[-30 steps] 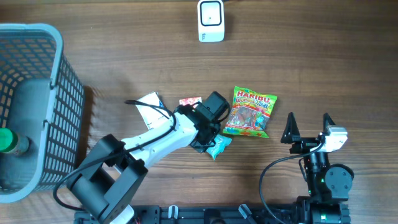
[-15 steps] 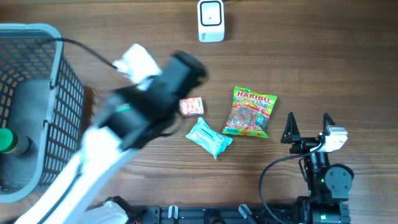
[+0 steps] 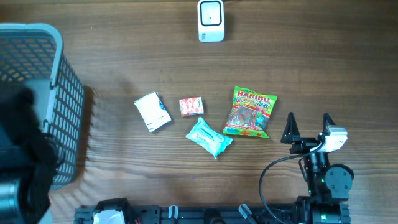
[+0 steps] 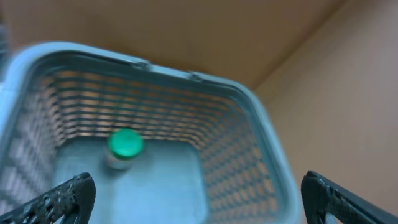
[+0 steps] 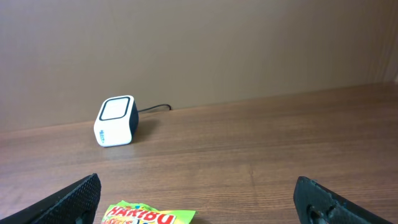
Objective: Scan the item barcode
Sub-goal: 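Carry the green wipes pack with the left gripper and place it on the table, then reach the left gripper into the basket toward the green Knorr container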
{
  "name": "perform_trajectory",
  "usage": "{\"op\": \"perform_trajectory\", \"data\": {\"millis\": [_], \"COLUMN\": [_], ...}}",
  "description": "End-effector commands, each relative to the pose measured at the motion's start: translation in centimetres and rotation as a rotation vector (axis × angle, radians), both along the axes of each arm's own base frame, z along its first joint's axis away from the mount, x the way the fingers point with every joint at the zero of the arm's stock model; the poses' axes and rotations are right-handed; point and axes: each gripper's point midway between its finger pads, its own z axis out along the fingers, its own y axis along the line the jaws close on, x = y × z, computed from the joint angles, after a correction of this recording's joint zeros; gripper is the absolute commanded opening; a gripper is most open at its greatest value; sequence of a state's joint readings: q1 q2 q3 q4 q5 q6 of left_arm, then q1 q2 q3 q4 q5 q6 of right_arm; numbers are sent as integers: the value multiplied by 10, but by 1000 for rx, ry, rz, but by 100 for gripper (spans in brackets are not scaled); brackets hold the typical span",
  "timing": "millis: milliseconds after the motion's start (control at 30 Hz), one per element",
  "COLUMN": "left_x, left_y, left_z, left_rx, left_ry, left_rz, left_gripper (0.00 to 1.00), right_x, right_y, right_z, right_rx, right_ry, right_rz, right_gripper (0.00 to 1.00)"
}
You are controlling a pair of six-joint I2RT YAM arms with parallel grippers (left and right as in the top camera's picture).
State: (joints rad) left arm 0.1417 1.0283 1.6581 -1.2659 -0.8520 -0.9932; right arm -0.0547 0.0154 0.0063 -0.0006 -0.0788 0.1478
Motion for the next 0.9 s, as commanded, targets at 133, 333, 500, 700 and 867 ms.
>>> {"op": "perform_trajectory", "data": {"millis": [133, 333, 500, 700, 867], "left_x": [-9, 13, 35, 41, 47], "left_y": [68, 108, 133, 146, 152], "left_z": [-88, -147, -192, -243, -274], "left_rx": [-350, -444, -435, -370, -332], "left_ry": [167, 397, 586, 676, 670], "left_rz": [272, 297, 232, 187, 158], "left_gripper": [100, 100, 100, 100, 100], "right_x": [0, 0, 0, 0, 0], "right_y": [2, 2, 2, 2, 2], "right_z": [2, 2, 2, 2, 2], "right_rx": [-11, -11, -11, -11, -11], "right_ry": [-9, -9, -8, -9, -8], "right_rz": [12, 12, 12, 12, 12], "right_gripper": [100, 100, 100, 100, 100]}}
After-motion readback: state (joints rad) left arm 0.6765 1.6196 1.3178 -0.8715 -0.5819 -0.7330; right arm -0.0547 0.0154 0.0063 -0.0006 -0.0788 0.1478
